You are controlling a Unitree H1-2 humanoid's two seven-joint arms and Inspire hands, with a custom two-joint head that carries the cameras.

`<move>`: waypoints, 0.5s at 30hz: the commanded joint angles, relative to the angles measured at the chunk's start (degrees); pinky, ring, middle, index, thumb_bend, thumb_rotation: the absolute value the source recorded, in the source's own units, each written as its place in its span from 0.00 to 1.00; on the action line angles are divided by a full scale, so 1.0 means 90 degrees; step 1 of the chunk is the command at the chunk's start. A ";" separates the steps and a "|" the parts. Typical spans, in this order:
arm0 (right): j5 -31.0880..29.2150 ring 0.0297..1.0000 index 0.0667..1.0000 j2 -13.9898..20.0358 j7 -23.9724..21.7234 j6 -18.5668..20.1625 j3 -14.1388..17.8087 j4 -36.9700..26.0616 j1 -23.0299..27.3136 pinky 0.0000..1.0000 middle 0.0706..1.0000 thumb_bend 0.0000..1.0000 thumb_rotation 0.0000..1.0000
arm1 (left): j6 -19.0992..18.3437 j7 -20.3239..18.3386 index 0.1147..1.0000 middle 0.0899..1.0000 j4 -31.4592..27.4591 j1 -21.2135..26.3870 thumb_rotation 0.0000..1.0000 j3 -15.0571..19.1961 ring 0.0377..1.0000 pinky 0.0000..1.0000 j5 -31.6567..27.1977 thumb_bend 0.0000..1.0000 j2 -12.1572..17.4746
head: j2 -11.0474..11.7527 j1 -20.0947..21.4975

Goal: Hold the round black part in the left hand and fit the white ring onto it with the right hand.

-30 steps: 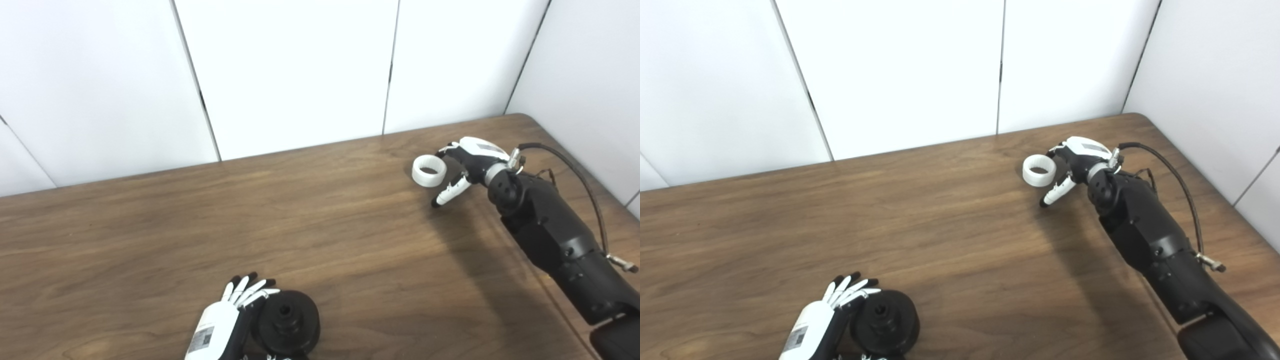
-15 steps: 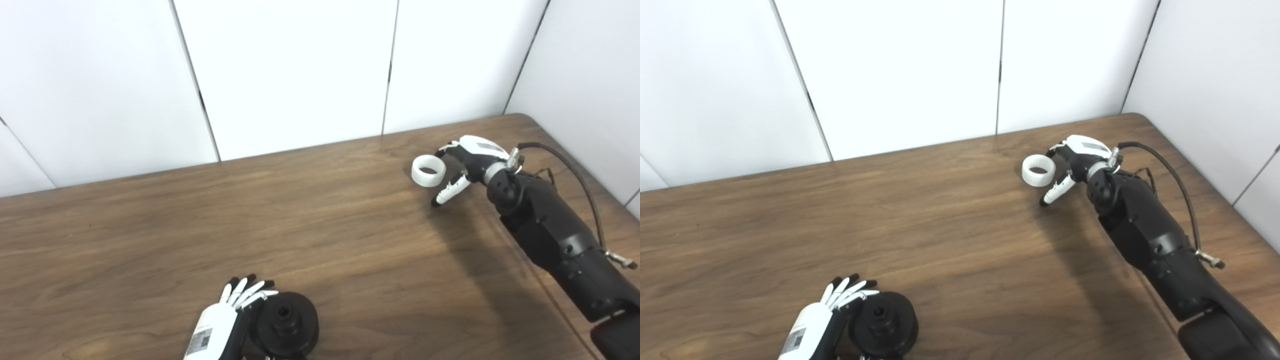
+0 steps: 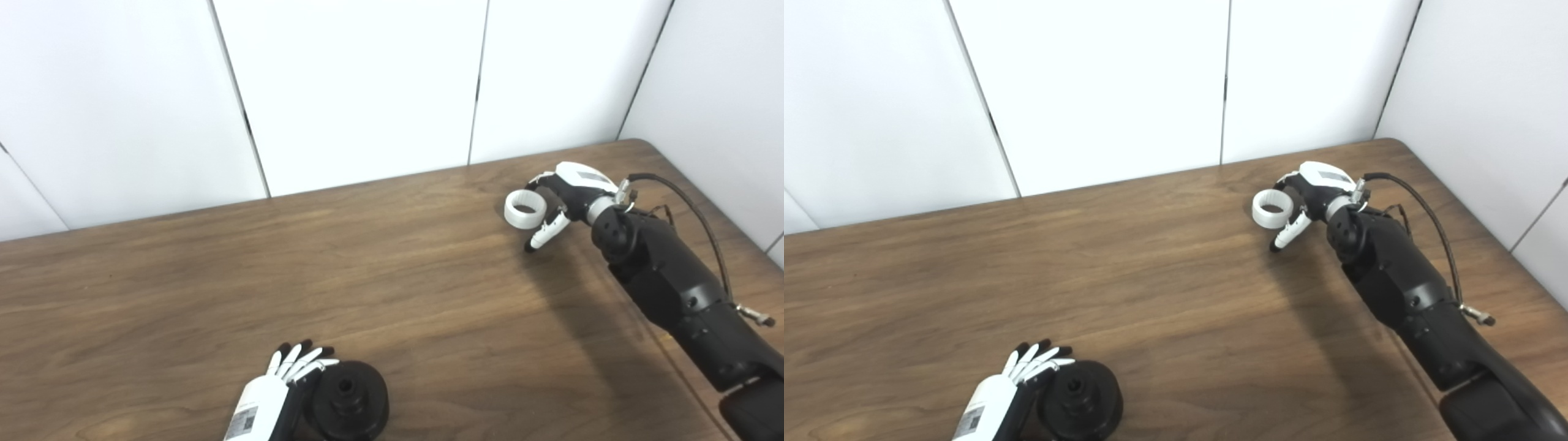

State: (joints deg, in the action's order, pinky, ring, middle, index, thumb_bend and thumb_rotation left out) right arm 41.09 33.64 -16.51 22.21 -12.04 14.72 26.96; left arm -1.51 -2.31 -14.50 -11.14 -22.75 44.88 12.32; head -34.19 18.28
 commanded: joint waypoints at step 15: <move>0.0117 0.93 0.69 0.0070 0.0421 -0.0234 -0.0149 0.0126 0.0440 0.92 0.87 0.79 0.17 | -0.0292 -0.0335 0.42 0.86 0.0254 -0.0355 0.07 0.0014 0.96 1.00 0.0212 0.52 0.0259 | -0.0022 -0.0023</move>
State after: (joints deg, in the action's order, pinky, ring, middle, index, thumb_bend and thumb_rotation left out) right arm 41.45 33.34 -14.17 21.26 -13.23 16.58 28.08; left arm -1.51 -2.32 -14.61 -11.30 -22.66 44.97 12.34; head -34.37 18.02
